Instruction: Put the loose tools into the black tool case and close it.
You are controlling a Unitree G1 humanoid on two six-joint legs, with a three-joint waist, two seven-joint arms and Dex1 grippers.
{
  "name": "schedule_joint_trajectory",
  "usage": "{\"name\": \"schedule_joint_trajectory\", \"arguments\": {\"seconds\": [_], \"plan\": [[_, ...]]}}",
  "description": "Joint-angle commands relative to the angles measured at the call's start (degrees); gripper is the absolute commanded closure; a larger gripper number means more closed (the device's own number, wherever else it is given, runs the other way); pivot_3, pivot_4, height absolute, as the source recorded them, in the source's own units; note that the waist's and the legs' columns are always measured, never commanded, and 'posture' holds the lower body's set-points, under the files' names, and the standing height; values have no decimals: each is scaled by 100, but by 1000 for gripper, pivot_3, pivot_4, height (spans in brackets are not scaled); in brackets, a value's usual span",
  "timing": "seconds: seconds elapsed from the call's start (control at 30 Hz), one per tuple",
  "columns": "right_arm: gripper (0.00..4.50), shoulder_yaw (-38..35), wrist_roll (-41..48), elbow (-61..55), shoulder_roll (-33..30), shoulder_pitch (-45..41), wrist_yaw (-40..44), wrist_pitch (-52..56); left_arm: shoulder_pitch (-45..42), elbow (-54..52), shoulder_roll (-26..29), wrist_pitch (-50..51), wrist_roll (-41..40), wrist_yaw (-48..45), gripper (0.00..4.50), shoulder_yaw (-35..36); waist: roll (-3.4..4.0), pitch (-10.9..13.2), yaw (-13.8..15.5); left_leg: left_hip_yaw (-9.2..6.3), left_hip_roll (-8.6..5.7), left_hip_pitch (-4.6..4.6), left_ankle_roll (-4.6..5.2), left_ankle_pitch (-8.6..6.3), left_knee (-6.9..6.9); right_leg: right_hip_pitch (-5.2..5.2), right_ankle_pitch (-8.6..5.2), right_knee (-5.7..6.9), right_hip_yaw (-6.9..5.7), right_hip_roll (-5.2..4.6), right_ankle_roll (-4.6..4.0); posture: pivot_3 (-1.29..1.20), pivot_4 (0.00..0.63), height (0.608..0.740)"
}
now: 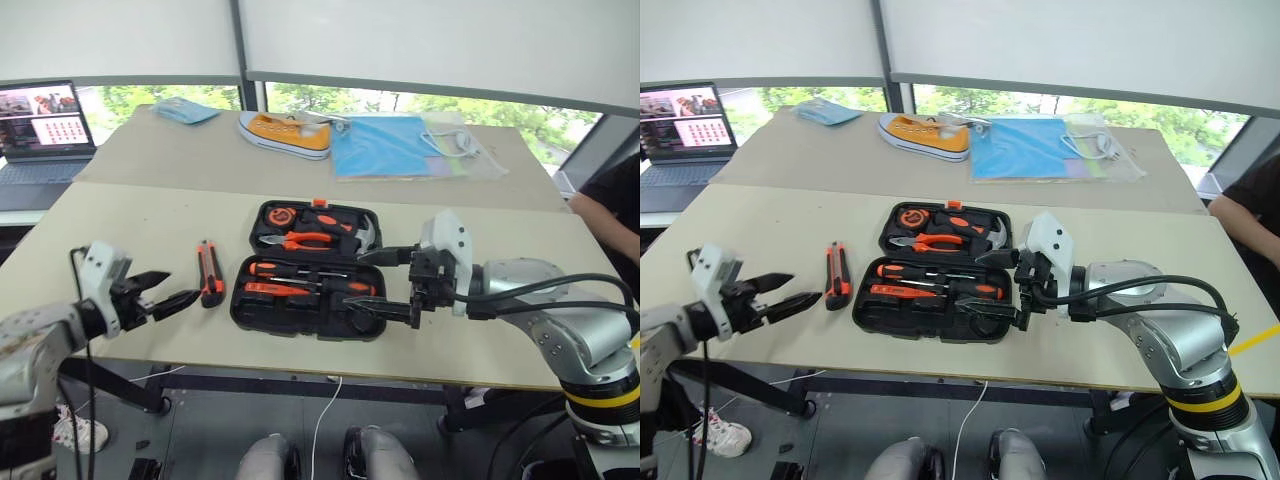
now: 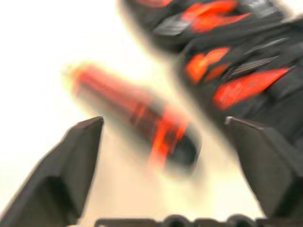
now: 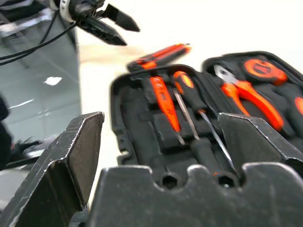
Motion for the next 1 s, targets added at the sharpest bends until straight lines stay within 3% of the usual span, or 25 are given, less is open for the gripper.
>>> {"name": "schedule_joint_trajectory", "arguments": {"seconds": [0.03, 0.1, 0.23, 0.43, 0.67, 0.77, 0.93, 1.0], "plan": [[0, 39, -145, 83, -7, -165, 296, -293, 4, -706, -52, 673, -212, 715, 40, 228, 2, 1, 69, -7, -8, 0, -4, -2, 0, 4, 0, 1, 0, -6, 0, 0, 150, 718], [0, 80, -200, 156, 30, -218, 363, -335, -250, -758, -124, 1109, -237, 1160, 40, 112, 4, 1, 132, -7, -11, 0, -13, -7, 0, 5, 0, 0, 1, -9, 0, 0, 150, 718], [0, 163, -341, 230, 186, -283, 345, -414, -1619, -445, -475, 2618, -296, 2102, 40, -320, -6, -2, 189, -8, -13, 0, -23, 1, 4, 10, 6, 7, 2, -7, 9, 0, 150, 718], [0, 221, -570, 172, 349, -158, 238, -523, -3513, 991, -1382, 3787, 398, 3514, 40, -577, -12, -7, 87, -1, -14, 2, 8, 24, 3, 11, 8, 19, 8, 15, 9, 0, 150, 718], [0, 56, -528, 8, 404, 46, 26, -438, -3674, 1851, -1490, 3758, 677, 3583, 40, -1657, -8, -9, -11, 4, -13, 19, 18, 39, -33, 10, 4, 18, 10, 16, -6, 0, 150, 718], [0, 9, -503, -79, 395, 150, -63, -434, -3598, 2006, -1441, 3610, 740, 3534, 746, -1845, -4, -11, -10, 14, -15, 35, -33, 19, -40, 13, -1, 13, 23, 8, -1, 0, 150, 718], [0, -63, -440, -245, 360, 293, -141, -401, -3681, 2378, -1232, 3368, 838, 3493, 2503, -1716, -1, -13, -11, 16, -13, 50, -46, 20, -44, 14, -2, 25, 35, 4, 1, 0, 150, 718], [0, -147, -288, -342, 268, 375, -66, -281, -3818, 2656, -833, 2866, 866, 3182, 2909, -1704, -1, -13, -15, 16, -12, 52, -48, 21, -46, 12, -2, 28, 37, 4, 1, 0, 150, 718]]}}
